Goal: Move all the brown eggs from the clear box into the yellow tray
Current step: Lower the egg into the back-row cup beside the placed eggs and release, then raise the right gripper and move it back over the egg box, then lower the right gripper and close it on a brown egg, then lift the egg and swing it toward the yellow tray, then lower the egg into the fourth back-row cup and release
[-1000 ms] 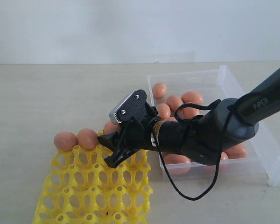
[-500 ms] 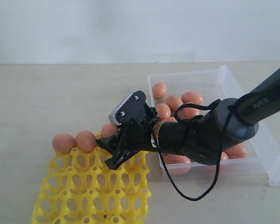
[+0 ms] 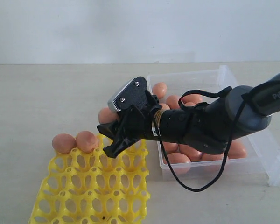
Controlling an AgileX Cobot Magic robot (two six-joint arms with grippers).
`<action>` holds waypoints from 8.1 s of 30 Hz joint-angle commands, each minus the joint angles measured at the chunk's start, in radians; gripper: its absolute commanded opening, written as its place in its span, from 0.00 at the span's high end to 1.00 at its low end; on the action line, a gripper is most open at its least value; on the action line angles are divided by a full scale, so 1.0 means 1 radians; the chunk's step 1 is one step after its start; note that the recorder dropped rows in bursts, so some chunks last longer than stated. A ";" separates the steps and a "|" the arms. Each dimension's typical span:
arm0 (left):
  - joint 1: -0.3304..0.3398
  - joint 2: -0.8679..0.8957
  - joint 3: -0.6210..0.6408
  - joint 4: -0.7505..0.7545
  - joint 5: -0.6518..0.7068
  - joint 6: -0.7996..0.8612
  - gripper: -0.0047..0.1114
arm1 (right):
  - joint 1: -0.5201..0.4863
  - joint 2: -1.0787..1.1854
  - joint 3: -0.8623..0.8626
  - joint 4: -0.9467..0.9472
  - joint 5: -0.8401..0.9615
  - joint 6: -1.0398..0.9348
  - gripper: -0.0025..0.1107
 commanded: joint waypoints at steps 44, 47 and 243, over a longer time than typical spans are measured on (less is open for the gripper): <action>0.003 -0.003 0.004 0.000 0.001 0.003 0.92 | 0.002 -0.039 -0.003 -0.311 0.159 0.298 0.46; 0.003 -0.003 0.004 0.000 -0.003 0.003 0.92 | 0.002 -0.039 -0.003 -0.311 0.140 0.301 0.46; 0.003 -0.003 0.004 0.000 -0.005 0.003 0.92 | -0.150 -0.025 0.237 -0.169 -0.242 0.159 0.53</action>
